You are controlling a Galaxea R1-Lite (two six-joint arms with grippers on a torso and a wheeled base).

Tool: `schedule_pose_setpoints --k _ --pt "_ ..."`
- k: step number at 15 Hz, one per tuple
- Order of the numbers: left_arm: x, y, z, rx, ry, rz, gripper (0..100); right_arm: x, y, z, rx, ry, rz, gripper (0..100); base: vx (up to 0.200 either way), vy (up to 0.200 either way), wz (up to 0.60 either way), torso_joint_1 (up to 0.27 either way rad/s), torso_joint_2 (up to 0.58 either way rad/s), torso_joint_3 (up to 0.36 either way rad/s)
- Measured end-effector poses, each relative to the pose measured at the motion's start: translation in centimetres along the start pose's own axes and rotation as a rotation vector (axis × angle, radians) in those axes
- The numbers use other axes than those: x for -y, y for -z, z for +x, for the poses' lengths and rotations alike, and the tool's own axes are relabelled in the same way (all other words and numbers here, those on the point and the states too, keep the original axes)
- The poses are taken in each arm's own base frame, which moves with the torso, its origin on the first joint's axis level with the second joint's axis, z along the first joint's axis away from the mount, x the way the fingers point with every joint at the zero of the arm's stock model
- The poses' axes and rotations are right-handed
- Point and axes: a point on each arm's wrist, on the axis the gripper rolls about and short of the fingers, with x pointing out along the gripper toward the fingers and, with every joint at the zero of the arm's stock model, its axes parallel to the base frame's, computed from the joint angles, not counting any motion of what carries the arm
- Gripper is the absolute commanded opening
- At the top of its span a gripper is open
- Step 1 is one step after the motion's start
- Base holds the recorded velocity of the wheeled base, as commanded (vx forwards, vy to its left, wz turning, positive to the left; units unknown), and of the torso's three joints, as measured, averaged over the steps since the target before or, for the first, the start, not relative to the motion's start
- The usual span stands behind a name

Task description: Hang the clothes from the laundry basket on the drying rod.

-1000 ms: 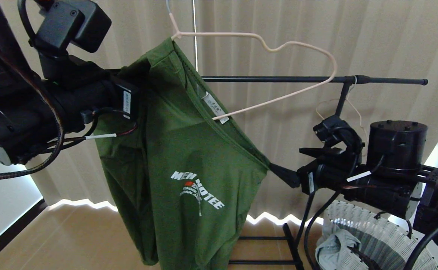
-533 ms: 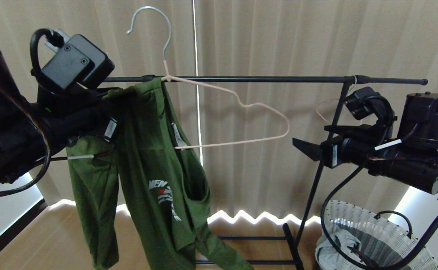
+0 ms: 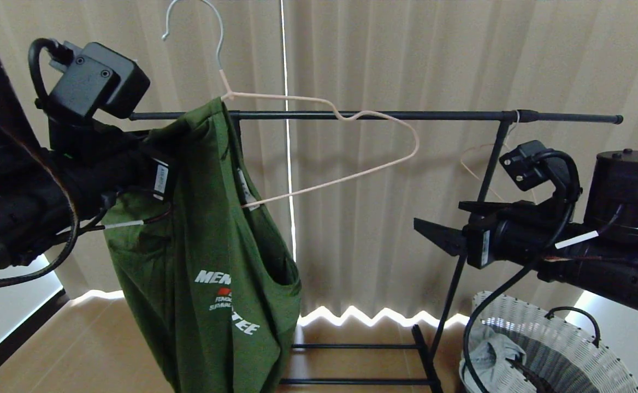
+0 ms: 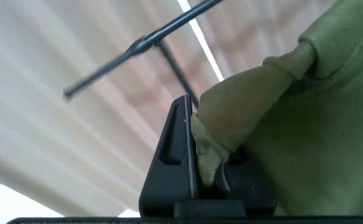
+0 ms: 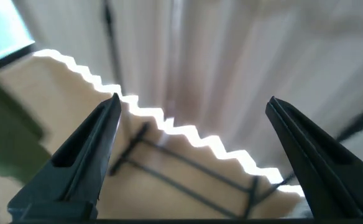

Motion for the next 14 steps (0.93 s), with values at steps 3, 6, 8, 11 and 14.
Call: schedule_pose_setpoints --k 3,6,8,11,14 --pt "0.9 -1.0 0.3 0.037 0.031 -0.122 0 -3.0 0.2 -0.4 -0.006 -0.11 0.068 100 0.0 0.0 0.0 0.0 0.0 0.0" --pt "1.2 -1.7 0.3 0.072 0.046 -0.134 0 -5.4 -0.2 -0.6 0.024 -0.204 0.083 100 0.0 0.0 0.0 0.0 0.0 0.0" --pt "1.3 -2.4 0.1 0.114 0.05 -0.144 0 -6.2 -0.6 -0.2 0.094 -0.238 0.081 100 0.0 0.0 0.0 0.0 0.0 0.0" --pt "1.5 -2.9 0.0 0.135 0.063 -0.145 0 -6.7 -0.4 1.2 0.115 -0.249 0.08 100 0.0 0.0 0.0 0.0 0.0 0.0" --pt "1.7 -3.1 -0.1 0.166 0.122 -0.135 0 -7.2 -1.0 3.1 0.123 -0.252 0.087 100 0.0 0.0 0.0 0.0 0.0 0.0"
